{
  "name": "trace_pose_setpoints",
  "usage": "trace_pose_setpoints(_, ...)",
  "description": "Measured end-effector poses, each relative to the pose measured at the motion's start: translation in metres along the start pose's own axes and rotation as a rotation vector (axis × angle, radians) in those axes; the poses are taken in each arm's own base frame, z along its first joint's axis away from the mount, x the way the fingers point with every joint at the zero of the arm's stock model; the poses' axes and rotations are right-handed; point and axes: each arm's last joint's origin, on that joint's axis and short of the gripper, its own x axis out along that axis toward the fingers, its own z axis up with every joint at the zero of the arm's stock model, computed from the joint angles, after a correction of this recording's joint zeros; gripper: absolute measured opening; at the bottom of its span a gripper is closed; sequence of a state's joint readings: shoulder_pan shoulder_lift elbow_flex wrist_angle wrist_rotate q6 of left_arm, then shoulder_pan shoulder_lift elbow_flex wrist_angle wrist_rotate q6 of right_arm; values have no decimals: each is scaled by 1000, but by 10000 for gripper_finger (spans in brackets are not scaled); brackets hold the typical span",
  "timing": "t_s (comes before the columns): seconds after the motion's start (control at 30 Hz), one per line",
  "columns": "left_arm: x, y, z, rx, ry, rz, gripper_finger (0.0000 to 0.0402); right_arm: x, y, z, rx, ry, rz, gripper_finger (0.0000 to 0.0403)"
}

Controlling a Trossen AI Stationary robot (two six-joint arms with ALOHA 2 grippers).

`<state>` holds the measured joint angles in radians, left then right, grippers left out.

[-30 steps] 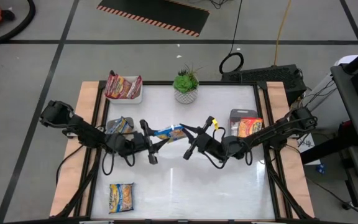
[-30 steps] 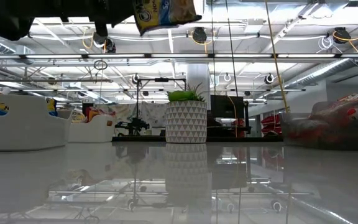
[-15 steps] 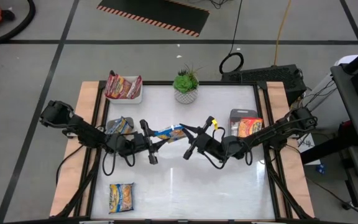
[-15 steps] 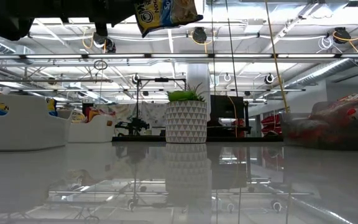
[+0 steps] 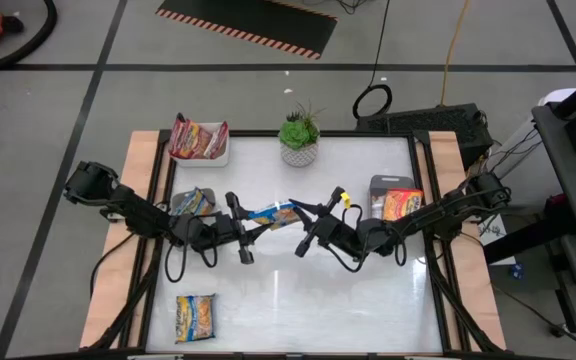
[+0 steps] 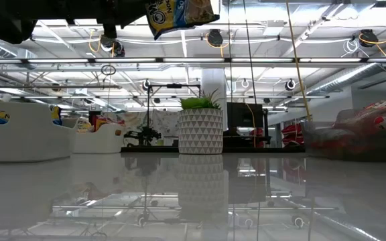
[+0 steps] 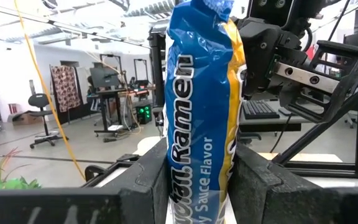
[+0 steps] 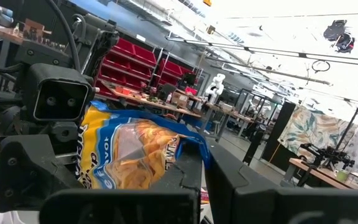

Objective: Sort Maruchan noodles
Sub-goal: Put the top blue noodle pack into the gray bin

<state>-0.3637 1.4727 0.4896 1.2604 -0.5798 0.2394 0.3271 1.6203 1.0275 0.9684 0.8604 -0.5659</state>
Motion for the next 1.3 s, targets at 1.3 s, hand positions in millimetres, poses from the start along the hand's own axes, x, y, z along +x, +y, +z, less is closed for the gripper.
trace_pose_setpoints(1.3,0,0,1,39,-3,-9,126,-7,-12,13,-68,28,-36,127)
